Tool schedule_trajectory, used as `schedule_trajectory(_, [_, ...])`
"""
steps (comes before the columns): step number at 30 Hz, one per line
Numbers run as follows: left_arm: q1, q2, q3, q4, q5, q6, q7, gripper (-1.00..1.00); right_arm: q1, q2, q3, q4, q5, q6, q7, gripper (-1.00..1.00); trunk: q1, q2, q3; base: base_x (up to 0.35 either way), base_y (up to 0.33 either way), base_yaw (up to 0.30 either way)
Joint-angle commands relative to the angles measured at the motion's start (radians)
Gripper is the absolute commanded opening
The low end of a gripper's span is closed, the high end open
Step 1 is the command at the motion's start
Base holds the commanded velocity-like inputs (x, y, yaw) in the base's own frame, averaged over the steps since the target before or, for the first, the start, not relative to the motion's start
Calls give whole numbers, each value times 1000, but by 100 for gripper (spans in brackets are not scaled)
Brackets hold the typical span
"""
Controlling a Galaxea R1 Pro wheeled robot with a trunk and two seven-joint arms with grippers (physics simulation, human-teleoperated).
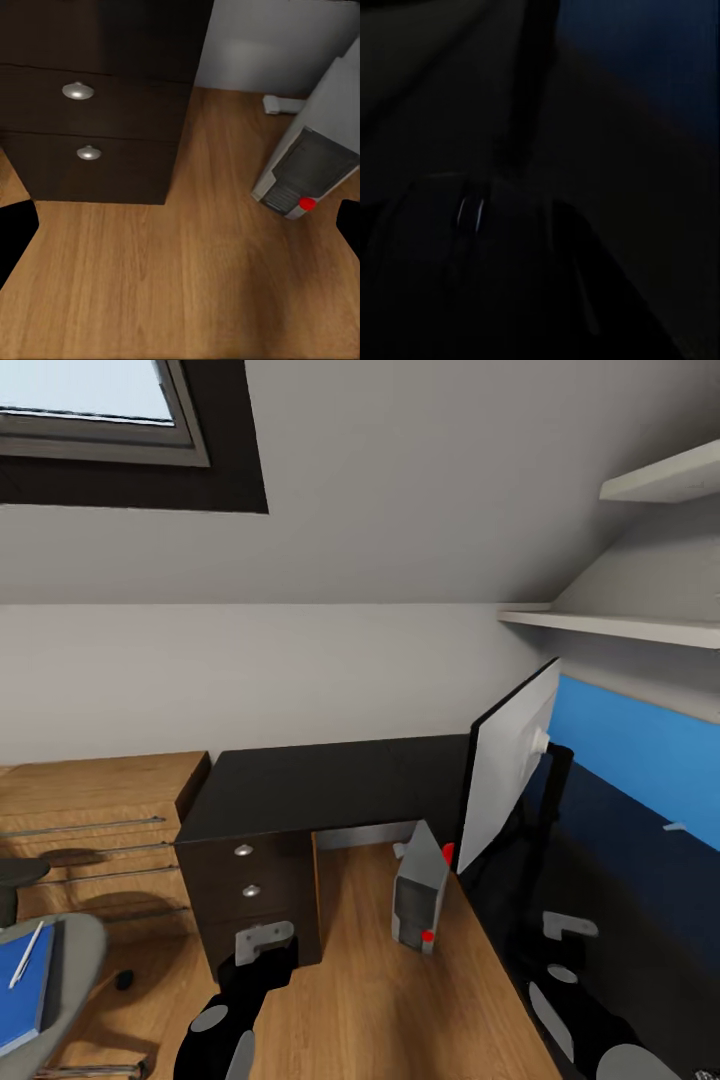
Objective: In the bedroom, organize the workspace by keeping the computer under the desk, ensuring the monitor is on the desk, placing the keyboard on the desk next to the monitor, placing the mouse on the desk next to the keyboard, moving the folder from the swivel chair onto the desk next to the mouse, stacking the notebook on top of the folder with the pen on top of the notebook, and positioning the swivel chair next to the desk.
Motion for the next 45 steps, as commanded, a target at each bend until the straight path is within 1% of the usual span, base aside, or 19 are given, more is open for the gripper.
schedule_trajectory(1, [-1, 0, -1, -1, 10, 4, 9, 100, 0, 1, 13, 30, -5, -2, -7, -100, 0, -1, -1, -143, 19, 0])
schedule_trajectory(2, [-1, 0, -1, -1, 10, 4, 9, 100, 0, 11, 20, 29, 14, -4, -7, -100, 0, -1, -1, -73, 10, 0])
schedule_trajectory(5, [-1, 0, -1, 1, 9, 3, 10, 100, 0, 47, 33, 29, 47, -5, -9, -100, 0, -1, -1, -32, 4, 0])
schedule_trajectory(6, [-1, 0, -1, 1, 9, 3, 10, 100, 0, 53, 36, 29, 53, -5, -9, -100, 0, -1, -1, -15, 2, 0])
schedule_trajectory(7, [-1, 0, -1, 1, 9, 2, 10, 100, 0, 72, 42, 29, 74, -5, -10, -100, 0, -1, -1, -8, 1, 0])
schedule_trajectory(8, [-1, 0, -1, 2, 9, 2, 10, 100, 0, 84, 44, 30, 89, -4, -11, -100, 0, -1, -1, -5, 1, 0])
schedule_trajectory(11, [-1, 0, -1, 2, 9, 2, 10, 100, 1, 126, 47, 33, 119, -4, -12, -100, 0, -1, -1, -2, 0, 0])
schedule_trajectory(12, [-1, 0, -1, 2, 9, 2, 10, 100, 1, 133, 47, 33, 123, -4, -13, -100, 0, -1, -1, -1, 0, 0])
schedule_trajectory(14, [-1, 0, -1, 2, 9, 2, 10, 100, 2, 164, 48, 33, 135, -5, -14, -100, 0, -1, -1, 0, 0, 0])
schedule_trajectory(15, [-1, 0, -1, 2, 9, 2, 10, 100, 2, 171, 48, 33, 137, -5, -14, -100, 0, -1, -1, 0, 0, 0])
schedule_trajectory(16, [-1, 0, -1, 2, 9, 2, 10, 100, 2, 185, 48, 33, 141, -5, -15, -100, 0, -1, -1, 0, 0, 0])
schedule_trajectory(18, [-1, 0, -1, 2, 9, 2, 10, 100, 3, 203, 48, 34, 144, -4, -15, -100, 0, -1, -1, 0, 0, 0])
schedule_trajectory(22, [-1, 0, -1, 2, 9, 1, 10, 100, 3, 232, 48, 37, 146, -5, -16, -100, 0, -1, -1, 0, 0, 90])
schedule_trajectory(24, [-1, 0, -1, 2, 9, -1, 10, 100, 3, 243, 48, 40, 148, -5, -18, -100, 0, -1, -1, 0, 0, 205])
schedule_trajectory(27, [-1, 0, 0, 2, 9, -2, 11, 100, 3, 251, 49, 48, 150, -5, -20, -100, 0, -1, -1, 0, 0, 246])
schedule_trajectory(32, [-1, 0, -1, 2, 8, -5, 11, 100, 4, 255, 50, 51, 151, -5, -21, -100, 0, -1, -1, 0, 0, 195])
schedule_trajectory(41, [-1, 0, -1, 2, 7, -6, 11, 100, 4, 256, 50, 52, 150, -15, -19, -100, 0, -1, -1, 0, 0, 21])
schedule_trajectory(42, [-1, 0, -1, 2, 7, -6, 11, 100, 5, 267, 50, 52, 149, -28, -20, -100, 0, -1, -1, 0, 0, 0])
schedule_trajectory(45, [-1, 0, -1, 2, 7, -6, 11, 100, 5, 270, 50, 52, 149, -32, -21, -100, 0, -1, -1, 0, 0, 13])
